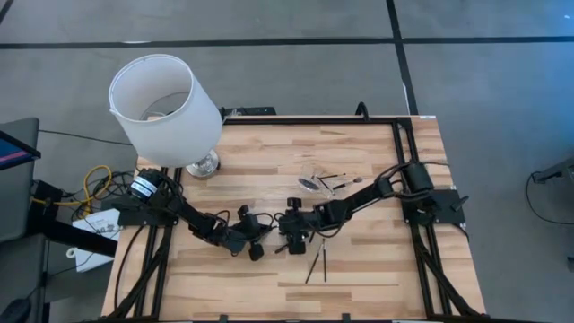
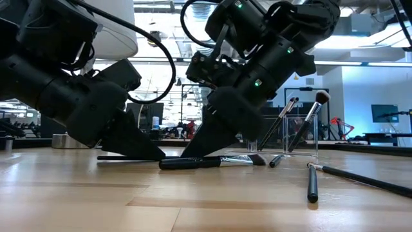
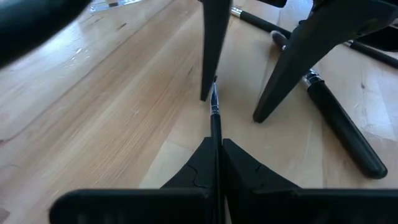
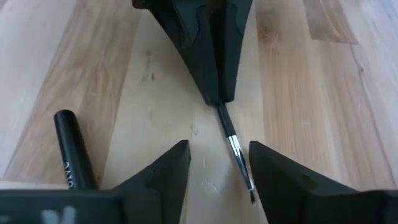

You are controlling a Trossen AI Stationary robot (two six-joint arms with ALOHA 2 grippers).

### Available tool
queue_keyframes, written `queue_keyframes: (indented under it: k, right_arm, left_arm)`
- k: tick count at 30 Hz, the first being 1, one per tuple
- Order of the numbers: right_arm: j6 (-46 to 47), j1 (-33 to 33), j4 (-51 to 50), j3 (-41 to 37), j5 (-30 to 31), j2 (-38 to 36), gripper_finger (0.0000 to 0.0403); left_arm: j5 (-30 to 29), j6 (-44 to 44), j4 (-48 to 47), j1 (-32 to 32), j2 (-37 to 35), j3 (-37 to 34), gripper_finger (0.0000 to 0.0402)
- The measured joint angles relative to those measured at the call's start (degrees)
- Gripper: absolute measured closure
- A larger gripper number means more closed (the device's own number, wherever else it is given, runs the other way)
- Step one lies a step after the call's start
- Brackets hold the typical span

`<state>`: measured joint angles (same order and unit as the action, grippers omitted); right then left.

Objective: Put items in baskets/containers
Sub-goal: Put the black liner brush into the transparent organizer

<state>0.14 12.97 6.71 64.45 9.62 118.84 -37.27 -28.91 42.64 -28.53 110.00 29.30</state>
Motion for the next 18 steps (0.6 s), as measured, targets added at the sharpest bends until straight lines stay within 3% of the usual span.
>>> queue_keyframes:
  k: [9,18]
  right_arm:
    - [1.3,-0.7,-0.2,0.0,-0.9,0.2,0.0323]
    - [1.8,-1.9,-0.2,-0.1,-5.2,0.2,0.0337]
  left_arm:
    - [0.2,0.9,1.8,-0.8,0.0,0.0,0.039]
    - [-1.1,3.2,2.7,-1.5,0.0,0.9,0.039]
